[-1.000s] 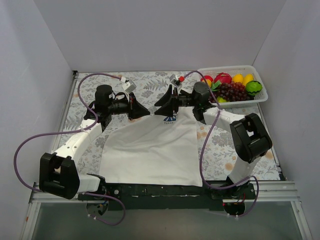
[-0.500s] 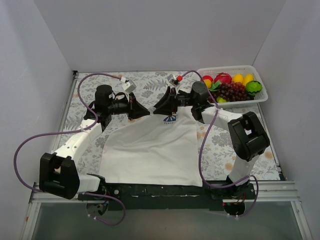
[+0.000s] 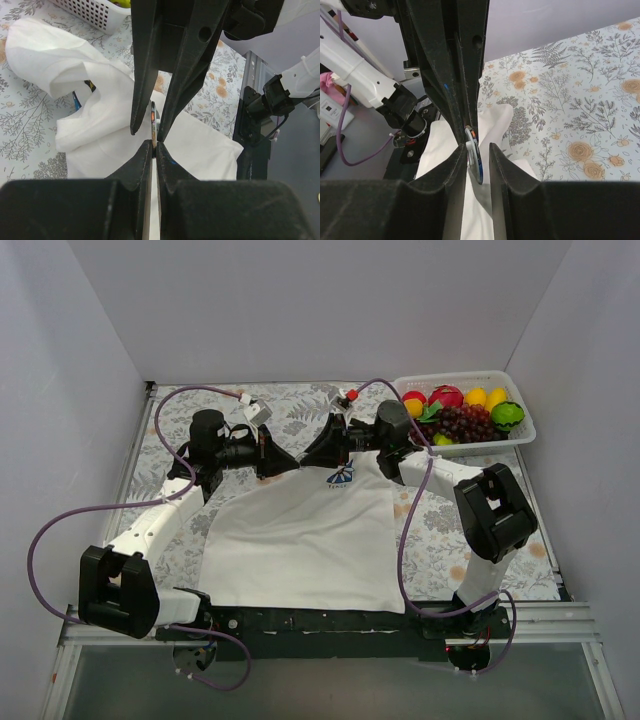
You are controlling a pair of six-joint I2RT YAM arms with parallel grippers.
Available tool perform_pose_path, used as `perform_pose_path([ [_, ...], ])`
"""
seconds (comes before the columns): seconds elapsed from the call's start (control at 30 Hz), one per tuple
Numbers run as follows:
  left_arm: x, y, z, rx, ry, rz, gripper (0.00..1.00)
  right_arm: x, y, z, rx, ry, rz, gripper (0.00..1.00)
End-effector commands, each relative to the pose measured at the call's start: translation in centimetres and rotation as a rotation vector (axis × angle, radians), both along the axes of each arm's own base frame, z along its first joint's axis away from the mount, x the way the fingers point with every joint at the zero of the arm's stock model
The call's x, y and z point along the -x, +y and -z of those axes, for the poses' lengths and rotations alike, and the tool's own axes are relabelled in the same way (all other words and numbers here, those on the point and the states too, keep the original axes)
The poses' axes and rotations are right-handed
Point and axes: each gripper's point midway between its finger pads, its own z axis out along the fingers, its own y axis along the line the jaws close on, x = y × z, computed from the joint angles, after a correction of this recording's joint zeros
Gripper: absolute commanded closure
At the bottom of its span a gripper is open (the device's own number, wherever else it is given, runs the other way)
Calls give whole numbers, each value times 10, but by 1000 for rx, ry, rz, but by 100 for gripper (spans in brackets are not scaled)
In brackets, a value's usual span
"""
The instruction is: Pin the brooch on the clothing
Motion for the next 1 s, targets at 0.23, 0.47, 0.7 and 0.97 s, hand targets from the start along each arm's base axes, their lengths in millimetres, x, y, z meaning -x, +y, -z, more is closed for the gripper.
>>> perform_pose_path([
  [0.23, 0, 6, -18, -1, -63, -69, 100, -15, -13, -21, -51, -90, 98, 40],
  [0.47, -28, 17, -8, -55, -9, -233, 100, 3, -28, -52, -137, -134, 83, 16],
  [0.7, -56, 35, 3, -114, 14, -439, 100, 2, -32, -46, -114, -125, 108, 15],
  [0.97, -84, 55, 16, -208, 80, -661, 100, -3, -32, -33, -71, -114, 139, 14],
])
